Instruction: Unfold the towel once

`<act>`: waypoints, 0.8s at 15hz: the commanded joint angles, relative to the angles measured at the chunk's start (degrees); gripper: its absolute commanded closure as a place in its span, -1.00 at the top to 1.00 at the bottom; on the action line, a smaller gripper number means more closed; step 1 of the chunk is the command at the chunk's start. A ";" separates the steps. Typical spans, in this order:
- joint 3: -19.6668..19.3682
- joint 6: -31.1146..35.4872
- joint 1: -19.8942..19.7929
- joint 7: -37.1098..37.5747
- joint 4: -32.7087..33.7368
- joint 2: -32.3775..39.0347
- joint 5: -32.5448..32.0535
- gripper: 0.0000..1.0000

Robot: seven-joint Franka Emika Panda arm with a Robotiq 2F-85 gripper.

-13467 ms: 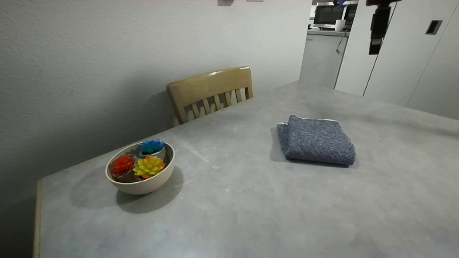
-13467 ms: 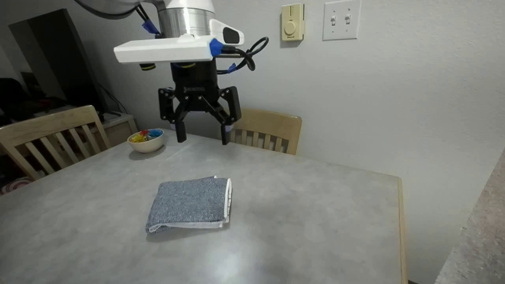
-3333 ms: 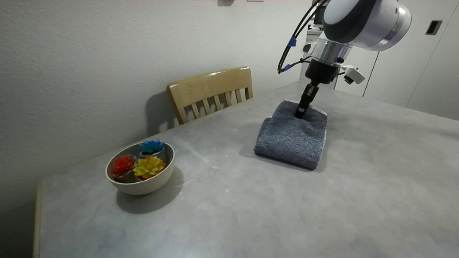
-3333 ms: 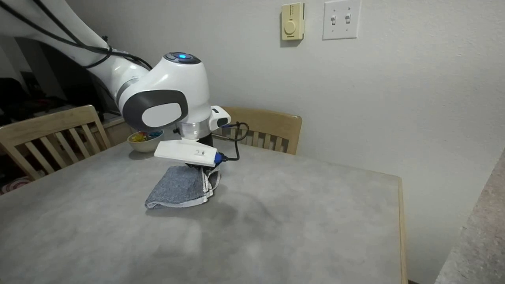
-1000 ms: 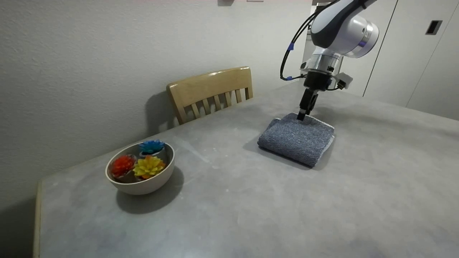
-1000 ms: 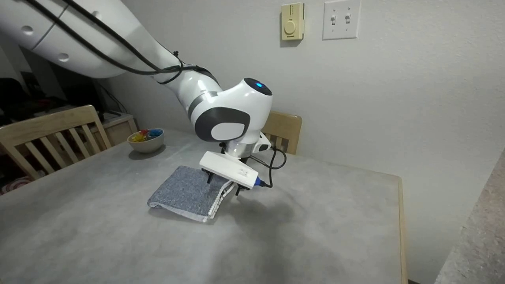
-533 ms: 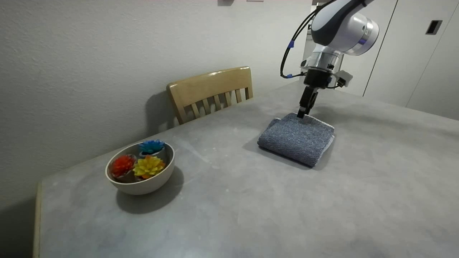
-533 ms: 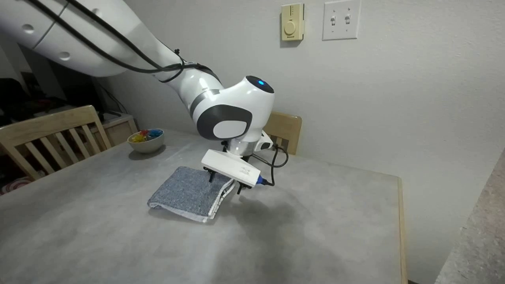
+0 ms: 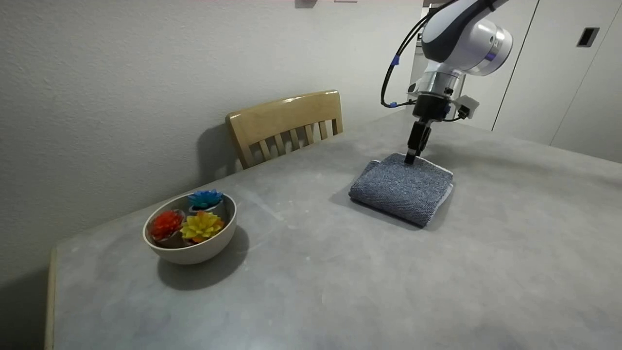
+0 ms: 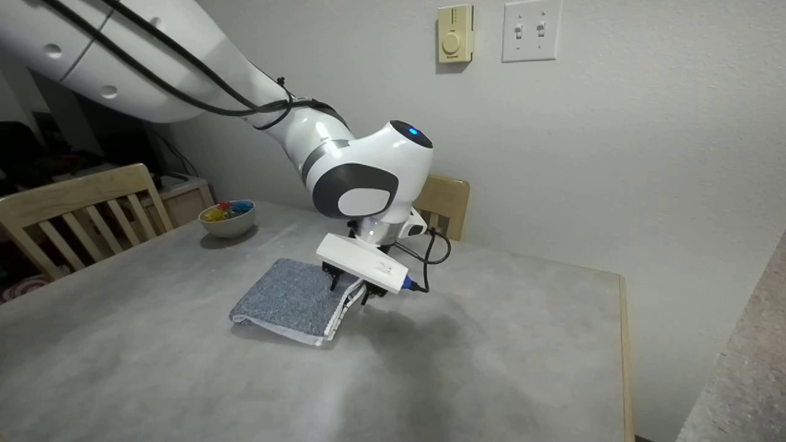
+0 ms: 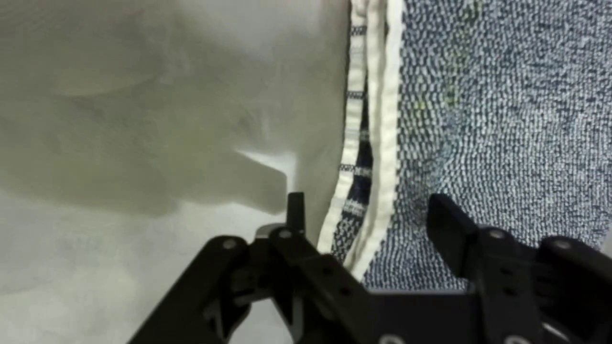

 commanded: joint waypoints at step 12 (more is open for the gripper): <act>-0.56 2.36 0.68 -0.60 -5.75 -4.27 0.49 -0.99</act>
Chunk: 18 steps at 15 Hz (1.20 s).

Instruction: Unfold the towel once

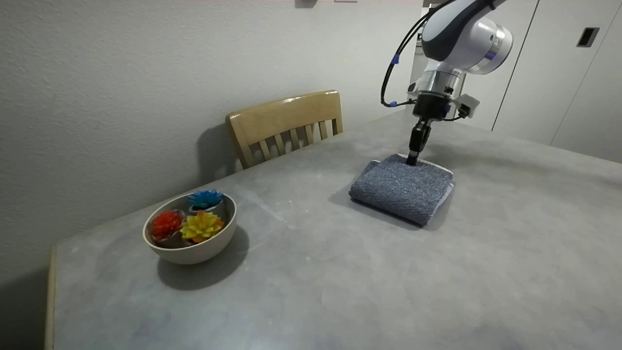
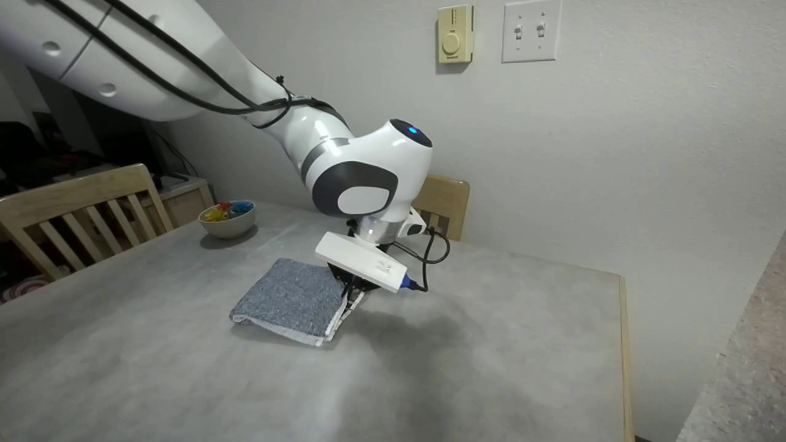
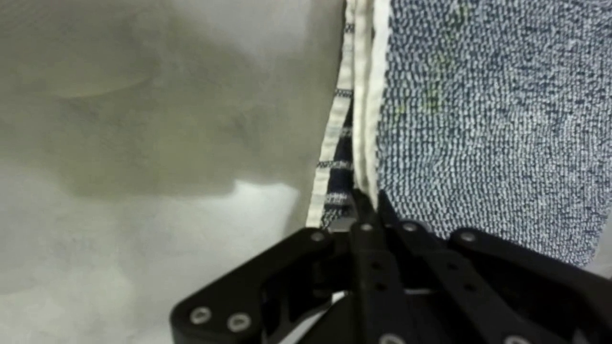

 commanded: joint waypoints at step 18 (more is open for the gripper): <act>2.11 12.58 5.80 -8.79 -20.93 -14.64 0.48 -0.99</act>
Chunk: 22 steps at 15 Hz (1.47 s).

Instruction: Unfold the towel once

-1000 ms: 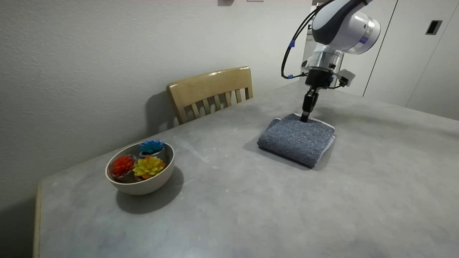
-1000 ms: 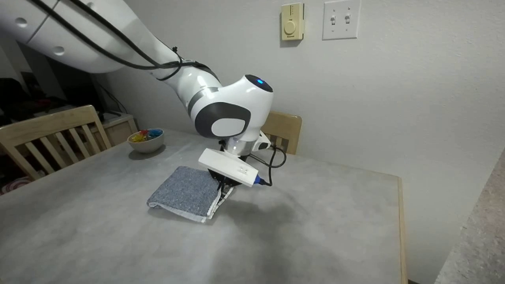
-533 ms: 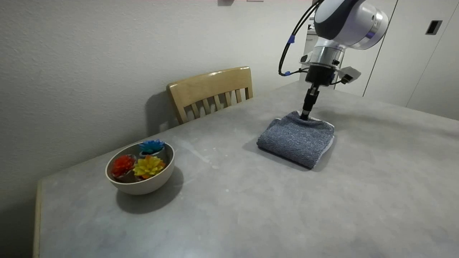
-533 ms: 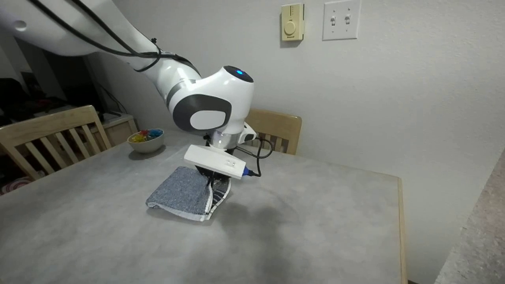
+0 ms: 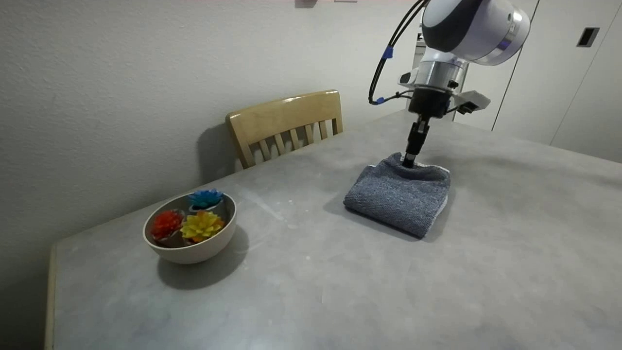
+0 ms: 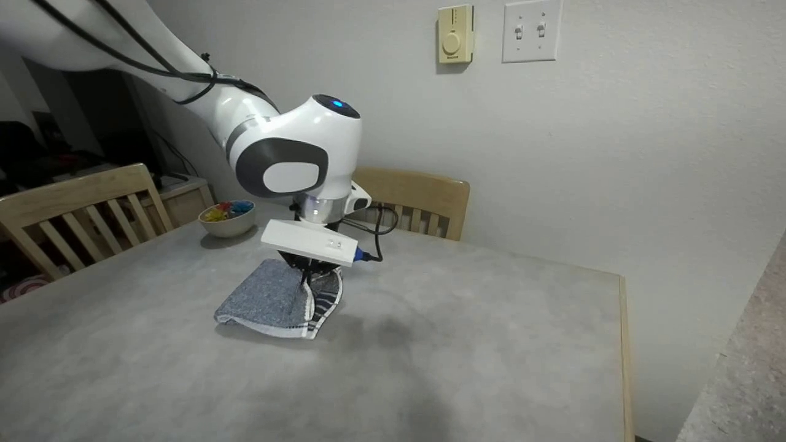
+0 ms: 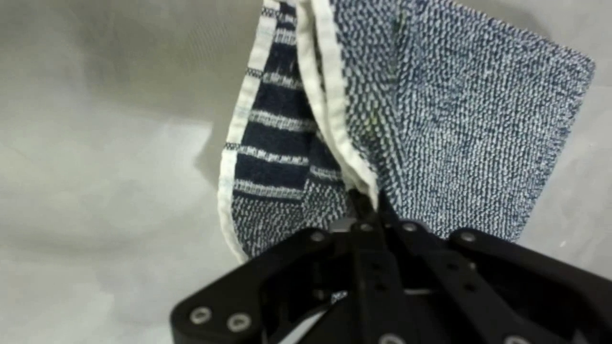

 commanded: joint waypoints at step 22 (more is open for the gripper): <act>7.62 22.92 6.08 -10.38 -21.07 -12.96 8.59 -0.99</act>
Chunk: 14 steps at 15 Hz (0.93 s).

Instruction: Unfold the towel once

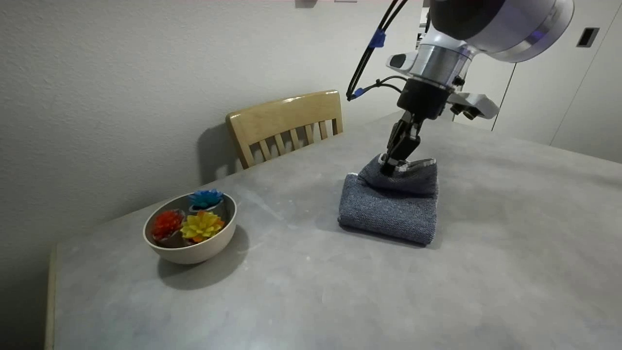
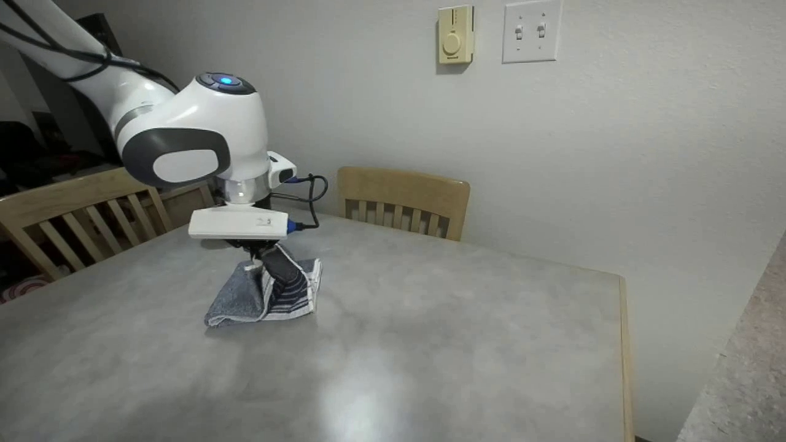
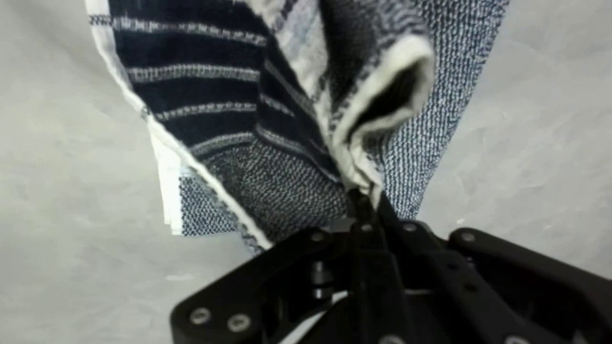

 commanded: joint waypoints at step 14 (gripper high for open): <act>5.21 28.88 11.53 13.01 -1.01 12.93 -12.62 -0.99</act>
